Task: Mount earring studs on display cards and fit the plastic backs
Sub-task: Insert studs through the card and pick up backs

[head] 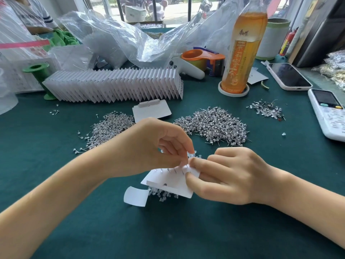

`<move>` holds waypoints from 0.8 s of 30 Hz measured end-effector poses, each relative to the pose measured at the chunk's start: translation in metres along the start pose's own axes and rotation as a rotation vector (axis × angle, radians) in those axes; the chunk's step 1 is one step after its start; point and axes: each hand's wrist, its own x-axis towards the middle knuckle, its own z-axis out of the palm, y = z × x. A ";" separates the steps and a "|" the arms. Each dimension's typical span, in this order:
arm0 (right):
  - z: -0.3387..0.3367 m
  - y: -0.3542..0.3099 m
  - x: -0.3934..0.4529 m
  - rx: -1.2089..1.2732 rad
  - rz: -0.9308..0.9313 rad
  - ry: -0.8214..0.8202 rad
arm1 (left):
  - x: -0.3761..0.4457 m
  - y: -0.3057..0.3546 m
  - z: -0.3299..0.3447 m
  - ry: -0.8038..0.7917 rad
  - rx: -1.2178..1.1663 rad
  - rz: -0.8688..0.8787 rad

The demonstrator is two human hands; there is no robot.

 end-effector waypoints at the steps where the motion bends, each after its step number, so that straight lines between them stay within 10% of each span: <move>1: 0.000 0.000 0.000 0.001 0.000 0.002 | 0.000 0.000 0.000 0.001 0.000 0.003; 24: 0.001 0.000 -0.002 -0.035 0.006 0.068 | 0.006 0.001 0.000 -0.045 0.023 0.042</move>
